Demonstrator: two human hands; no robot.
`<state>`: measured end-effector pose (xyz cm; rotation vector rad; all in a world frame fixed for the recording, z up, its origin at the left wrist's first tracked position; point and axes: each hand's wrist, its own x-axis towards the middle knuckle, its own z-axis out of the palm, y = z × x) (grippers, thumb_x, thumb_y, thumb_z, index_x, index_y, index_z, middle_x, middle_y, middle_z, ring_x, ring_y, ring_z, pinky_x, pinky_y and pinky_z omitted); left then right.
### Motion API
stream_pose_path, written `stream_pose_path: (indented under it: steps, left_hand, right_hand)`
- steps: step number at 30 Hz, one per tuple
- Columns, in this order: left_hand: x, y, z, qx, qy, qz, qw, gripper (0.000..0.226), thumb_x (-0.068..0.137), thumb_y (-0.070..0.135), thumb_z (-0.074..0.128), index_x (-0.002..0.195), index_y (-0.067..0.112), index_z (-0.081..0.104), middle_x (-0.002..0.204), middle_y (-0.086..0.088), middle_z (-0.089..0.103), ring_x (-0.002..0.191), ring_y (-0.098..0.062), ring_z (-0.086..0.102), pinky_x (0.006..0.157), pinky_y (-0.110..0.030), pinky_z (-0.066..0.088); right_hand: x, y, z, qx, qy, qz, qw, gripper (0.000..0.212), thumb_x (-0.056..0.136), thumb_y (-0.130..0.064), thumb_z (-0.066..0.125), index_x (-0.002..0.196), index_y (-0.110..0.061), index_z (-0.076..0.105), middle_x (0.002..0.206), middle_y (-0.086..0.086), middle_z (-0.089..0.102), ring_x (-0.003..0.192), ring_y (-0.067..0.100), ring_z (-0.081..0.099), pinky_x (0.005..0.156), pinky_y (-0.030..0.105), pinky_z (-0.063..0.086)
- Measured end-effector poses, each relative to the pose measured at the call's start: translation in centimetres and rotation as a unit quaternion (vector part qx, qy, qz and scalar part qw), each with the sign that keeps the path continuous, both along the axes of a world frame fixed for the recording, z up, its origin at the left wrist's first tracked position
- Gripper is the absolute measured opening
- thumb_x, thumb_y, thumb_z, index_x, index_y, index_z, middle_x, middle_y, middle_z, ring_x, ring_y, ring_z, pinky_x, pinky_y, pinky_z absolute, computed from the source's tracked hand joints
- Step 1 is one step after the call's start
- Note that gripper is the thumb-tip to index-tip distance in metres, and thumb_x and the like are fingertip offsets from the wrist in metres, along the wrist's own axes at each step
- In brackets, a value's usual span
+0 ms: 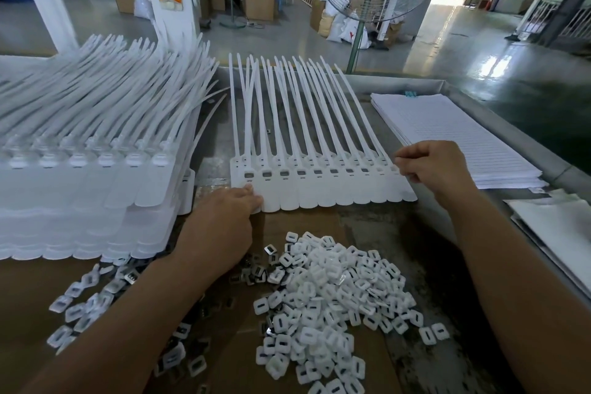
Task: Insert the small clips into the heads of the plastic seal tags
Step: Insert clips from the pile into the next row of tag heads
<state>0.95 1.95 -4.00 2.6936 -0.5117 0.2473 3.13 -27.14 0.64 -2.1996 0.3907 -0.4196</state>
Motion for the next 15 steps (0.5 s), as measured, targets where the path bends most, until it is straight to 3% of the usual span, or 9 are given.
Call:
stream_pose_path:
  steps: [3, 8, 15]
  left_hand:
    - [-0.1, 0.0, 0.0, -0.001, -0.005, -0.001, 1.0, 0.047, 0.086, 0.0, 0.041, 0.128, 0.018, 0.053, 0.141, -0.001, 0.042, 0.13, -0.016, 0.037, 0.108, -0.024, 0.021]
    - [-0.1, -0.1, -0.1, -0.006, -0.007, 0.0, 1.0, 0.047, 0.085, -0.003, 0.041, 0.127, 0.015, 0.053, 0.14, -0.002, 0.043, 0.129, -0.017, 0.038, 0.108, -0.024, 0.021]
    - [-0.2, 0.0, -0.2, -0.008, -0.01, 0.001, 1.0, 0.046, 0.086, -0.002, 0.042, 0.126, 0.016, 0.054, 0.14, -0.002, 0.043, 0.129, -0.018, 0.038, 0.108, -0.025, 0.022]
  right_hand:
    - [0.6, 0.0, -0.4, -0.008, 0.023, 0.009, 1.0, 0.01, 0.084, -0.006, 0.064, 0.081, -0.016, 0.063, 0.073, -0.005, 0.061, 0.068, 0.011, 0.059, 0.057, 0.018, 0.044]
    - [1.5, 0.2, -1.4, -0.063, 0.069, 0.024, 0.995, 0.015, 0.089, -0.01, 0.057, 0.079, -0.02, 0.062, 0.084, -0.006, 0.058, 0.073, 0.007, 0.05, 0.072, 0.026, 0.04]
    - [2.2, 0.2, -2.1, -0.08, 0.097, 0.028, 0.992, 0.024, 0.089, -0.011, 0.055, 0.07, -0.024, 0.061, 0.085, -0.007, 0.055, 0.083, 0.012, 0.048, 0.077, 0.03, 0.04]
